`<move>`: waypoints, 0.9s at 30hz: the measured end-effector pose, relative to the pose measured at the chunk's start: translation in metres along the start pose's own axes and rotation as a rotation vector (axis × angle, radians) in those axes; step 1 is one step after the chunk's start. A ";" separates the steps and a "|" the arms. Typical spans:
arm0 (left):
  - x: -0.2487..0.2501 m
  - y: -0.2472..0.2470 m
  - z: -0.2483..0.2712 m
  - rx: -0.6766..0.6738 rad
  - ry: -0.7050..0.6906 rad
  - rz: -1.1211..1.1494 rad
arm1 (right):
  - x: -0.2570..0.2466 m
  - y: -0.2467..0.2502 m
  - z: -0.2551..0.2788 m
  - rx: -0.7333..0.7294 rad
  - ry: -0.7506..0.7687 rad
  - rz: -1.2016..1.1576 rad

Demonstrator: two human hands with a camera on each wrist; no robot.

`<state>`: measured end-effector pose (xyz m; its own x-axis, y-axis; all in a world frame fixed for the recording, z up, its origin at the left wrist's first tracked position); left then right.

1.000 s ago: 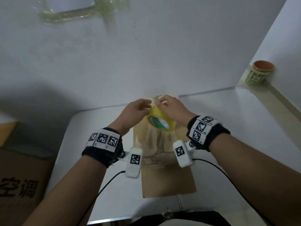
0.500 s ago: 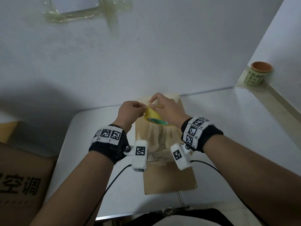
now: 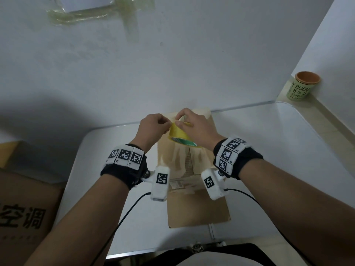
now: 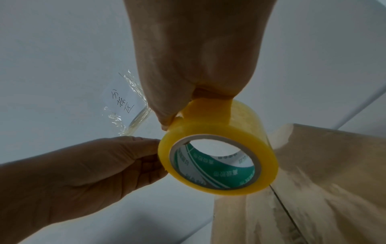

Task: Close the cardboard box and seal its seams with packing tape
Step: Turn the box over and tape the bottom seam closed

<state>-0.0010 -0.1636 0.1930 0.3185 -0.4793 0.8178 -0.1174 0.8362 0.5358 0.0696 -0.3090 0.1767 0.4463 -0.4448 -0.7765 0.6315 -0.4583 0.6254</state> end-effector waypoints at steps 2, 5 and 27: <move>0.000 -0.001 -0.001 0.005 -0.012 -0.033 | 0.002 0.000 0.000 -0.003 0.008 0.025; 0.000 -0.003 -0.001 0.020 -0.012 -0.041 | 0.004 -0.001 0.000 -0.015 0.025 0.078; -0.003 -0.004 -0.015 -0.013 0.015 -0.244 | 0.009 0.001 -0.004 -0.013 0.028 0.049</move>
<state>0.0126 -0.1619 0.1850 0.3497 -0.6637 0.6612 -0.0232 0.6994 0.7143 0.0771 -0.3108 0.1700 0.4944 -0.4448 -0.7468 0.6167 -0.4260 0.6619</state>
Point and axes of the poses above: each hand's wrist, its own z-axis away from the middle knuckle, its own y-axis out of the back of the hand, x = y × z, the point moved 1 cm from there along -z, towards the middle knuckle, and after that the axes turned 15 degrees about -x, right-handed, at the moved point
